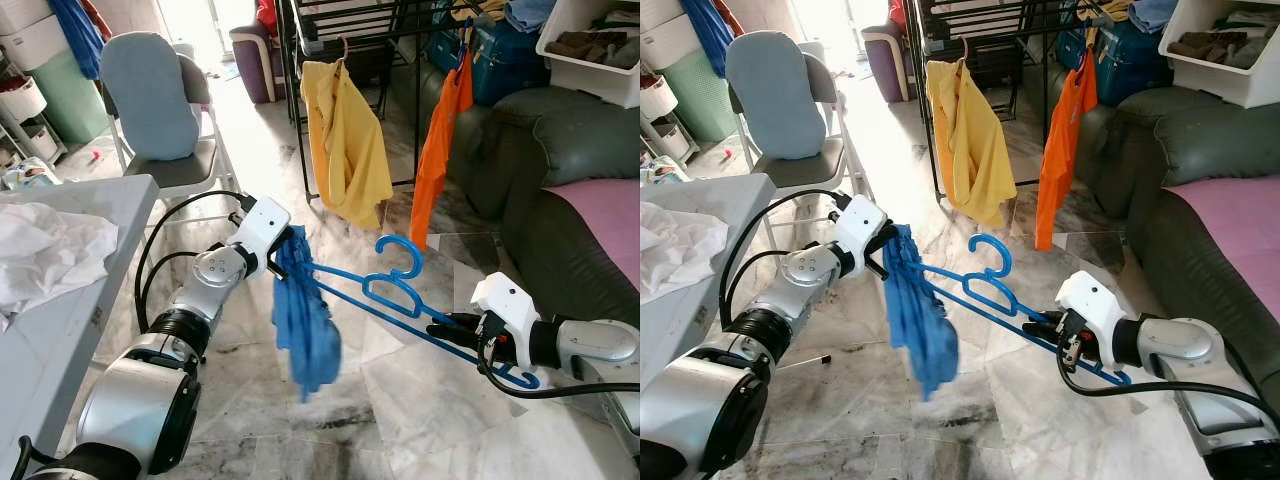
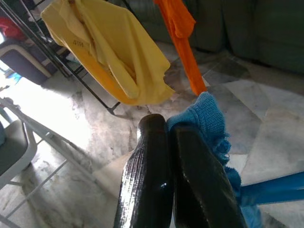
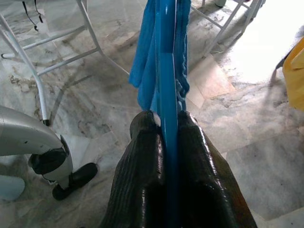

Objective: Hang hanger

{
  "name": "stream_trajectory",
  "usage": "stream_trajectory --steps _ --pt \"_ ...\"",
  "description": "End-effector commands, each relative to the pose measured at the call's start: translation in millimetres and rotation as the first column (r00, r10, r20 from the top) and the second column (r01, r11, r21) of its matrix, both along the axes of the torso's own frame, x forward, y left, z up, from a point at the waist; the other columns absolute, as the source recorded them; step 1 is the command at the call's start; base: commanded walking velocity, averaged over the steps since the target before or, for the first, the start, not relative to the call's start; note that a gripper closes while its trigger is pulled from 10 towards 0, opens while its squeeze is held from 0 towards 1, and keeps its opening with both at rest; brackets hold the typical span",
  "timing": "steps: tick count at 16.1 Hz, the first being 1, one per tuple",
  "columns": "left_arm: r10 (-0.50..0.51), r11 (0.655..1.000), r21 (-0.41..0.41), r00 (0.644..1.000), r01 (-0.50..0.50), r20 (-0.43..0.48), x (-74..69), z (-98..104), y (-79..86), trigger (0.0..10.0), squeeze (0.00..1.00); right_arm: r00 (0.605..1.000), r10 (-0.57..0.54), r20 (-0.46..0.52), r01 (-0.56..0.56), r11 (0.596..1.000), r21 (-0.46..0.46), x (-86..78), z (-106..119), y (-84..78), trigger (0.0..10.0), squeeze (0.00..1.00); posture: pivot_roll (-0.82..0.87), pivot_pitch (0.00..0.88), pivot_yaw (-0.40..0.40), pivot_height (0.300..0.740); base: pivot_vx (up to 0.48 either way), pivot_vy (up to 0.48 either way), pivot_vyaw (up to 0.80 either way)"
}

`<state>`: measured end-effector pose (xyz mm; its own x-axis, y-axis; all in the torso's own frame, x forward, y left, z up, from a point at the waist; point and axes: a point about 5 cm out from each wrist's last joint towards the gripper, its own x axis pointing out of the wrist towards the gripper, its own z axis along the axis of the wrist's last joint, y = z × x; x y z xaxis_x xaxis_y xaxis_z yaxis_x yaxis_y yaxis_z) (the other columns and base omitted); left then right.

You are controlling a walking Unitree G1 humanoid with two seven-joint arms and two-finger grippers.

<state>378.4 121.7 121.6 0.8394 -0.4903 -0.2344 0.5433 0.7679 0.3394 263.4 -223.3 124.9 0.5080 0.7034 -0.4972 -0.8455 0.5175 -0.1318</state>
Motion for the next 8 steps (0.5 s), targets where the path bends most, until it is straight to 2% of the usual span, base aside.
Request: stream_trajectory --steps 1,3,4,5,8 --pt "0.007 1.0 -0.019 1.0 -0.006 0.022 0.8 4.5 3.9 10.0 0.0 1.0 0.016 0.014 -0.016 1.0 0.002 0.2 3.7 1.8 10.0 0.0 -0.16 0.0 0.12 0.74 0.0 0.0 0.0" --pt "0.067 0.998 0.002 0.998 -0.067 0.019 0.8 0.8 14.0 10.0 0.0 0.999 0.041 -0.006 -0.041 0.999 0.005 -3.6 6.6 1.2 10.0 0.0 -0.16 0.0 0.122 0.74 0.0 0.0 0.0" --pt "0.086 0.994 0.059 0.996 -0.088 0.037 0.5 -1.0 20.6 10.0 0.0 0.998 0.056 -0.023 -0.057 0.998 -0.01 -6.4 7.3 -2.0 10.0 0.0 -0.16 0.0 0.123 0.74 0.0 0.0 0.0" --pt "0.085 0.99 0.105 0.995 -0.091 0.059 0.3 -1.2 23.9 10.0 0.0 0.998 0.061 -0.03 -0.061 0.998 -0.024 -7.5 7.6 -4.8 10.0 0.0 -0.16 0.0 0.123 0.74 0.0 0.0 0.0" --pt "0.1 0.983 0.147 0.993 -0.108 0.057 -0.5 -3.7 32.1 10.0 0.0 1.0 0.03 -0.001 -0.03 0.998 -0.058 -3.0 11.8 -13.3 10.0 0.0 -0.16 0.0 0.123 0.74 0.0 0.0 0.0"
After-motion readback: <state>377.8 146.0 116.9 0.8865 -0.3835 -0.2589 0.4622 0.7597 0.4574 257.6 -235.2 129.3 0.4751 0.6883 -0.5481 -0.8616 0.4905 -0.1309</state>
